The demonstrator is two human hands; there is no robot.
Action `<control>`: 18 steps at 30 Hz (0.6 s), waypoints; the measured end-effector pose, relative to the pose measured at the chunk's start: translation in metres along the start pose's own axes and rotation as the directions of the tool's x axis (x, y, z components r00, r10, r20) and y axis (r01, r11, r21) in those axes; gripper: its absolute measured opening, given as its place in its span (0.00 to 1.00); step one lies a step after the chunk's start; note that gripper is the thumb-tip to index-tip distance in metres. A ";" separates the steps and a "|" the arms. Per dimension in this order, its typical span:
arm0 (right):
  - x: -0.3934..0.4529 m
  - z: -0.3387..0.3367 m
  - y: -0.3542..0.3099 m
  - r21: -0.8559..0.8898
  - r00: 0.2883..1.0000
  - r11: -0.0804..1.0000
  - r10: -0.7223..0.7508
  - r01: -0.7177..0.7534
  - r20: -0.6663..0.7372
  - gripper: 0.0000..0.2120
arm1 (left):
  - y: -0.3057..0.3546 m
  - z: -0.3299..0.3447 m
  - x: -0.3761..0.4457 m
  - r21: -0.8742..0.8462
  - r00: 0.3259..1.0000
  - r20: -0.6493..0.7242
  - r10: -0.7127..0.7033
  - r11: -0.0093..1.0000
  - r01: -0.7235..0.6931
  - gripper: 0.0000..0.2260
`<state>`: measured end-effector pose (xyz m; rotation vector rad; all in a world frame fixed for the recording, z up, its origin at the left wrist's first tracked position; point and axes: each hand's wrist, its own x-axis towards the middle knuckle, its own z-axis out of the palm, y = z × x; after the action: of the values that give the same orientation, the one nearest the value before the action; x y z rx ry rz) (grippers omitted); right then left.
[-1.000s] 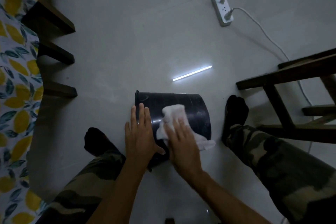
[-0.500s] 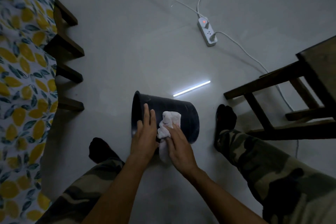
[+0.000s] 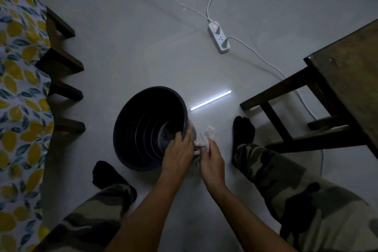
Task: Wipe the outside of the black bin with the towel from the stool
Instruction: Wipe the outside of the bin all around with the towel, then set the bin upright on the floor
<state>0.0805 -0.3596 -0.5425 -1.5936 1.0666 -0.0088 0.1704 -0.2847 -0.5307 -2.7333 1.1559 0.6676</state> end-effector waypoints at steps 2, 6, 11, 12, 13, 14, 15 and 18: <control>0.003 -0.007 -0.003 -0.009 0.998 1.000 0.021 -0.022 -0.060 0.19 | 0.014 0.016 0.001 0.015 0.997 0.035 0.075 0.997 -0.076 0.26; 0.008 -0.020 -0.006 0.017 0.994 0.999 0.053 -0.051 -0.099 0.20 | 0.041 0.038 -0.004 0.053 0.986 0.154 0.067 0.996 -0.076 0.27; 0.010 -0.033 -0.013 0.000 0.997 0.999 0.032 -0.032 -0.072 0.18 | 0.048 0.056 -0.018 0.130 0.922 0.383 -0.057 0.992 0.007 0.26; 0.009 -0.034 -0.016 0.003 0.998 1.000 0.029 -0.029 -0.064 0.18 | 0.047 0.055 -0.021 0.147 0.909 0.412 -0.061 0.989 0.000 0.26; 0.008 -0.035 -0.019 0.000 0.998 1.000 0.026 -0.026 -0.056 0.18 | 0.045 0.053 -0.024 0.151 0.900 0.432 -0.061 0.989 -0.006 0.26; 0.005 -0.035 -0.023 -0.004 0.998 1.000 0.019 -0.019 -0.052 0.18 | 0.043 0.050 -0.026 0.147 0.894 0.445 -0.055 0.989 -0.013 0.27; 0.002 -0.035 -0.028 -0.004 0.999 1.000 0.008 -0.008 -0.050 0.18 | 0.041 0.046 -0.029 0.138 0.892 0.449 -0.046 0.990 -0.018 0.28; -0.012 -0.035 -0.045 -0.005 0.999 1.000 -0.024 0.024 -0.040 0.18 | 0.037 0.027 -0.035 0.027 0.925 0.380 -0.023 1.000 0.014 0.25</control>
<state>0.0823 -0.3827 -0.4888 -1.6167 1.0792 -0.0550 0.1127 -0.2807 -0.5371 -2.4365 1.0340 1.1122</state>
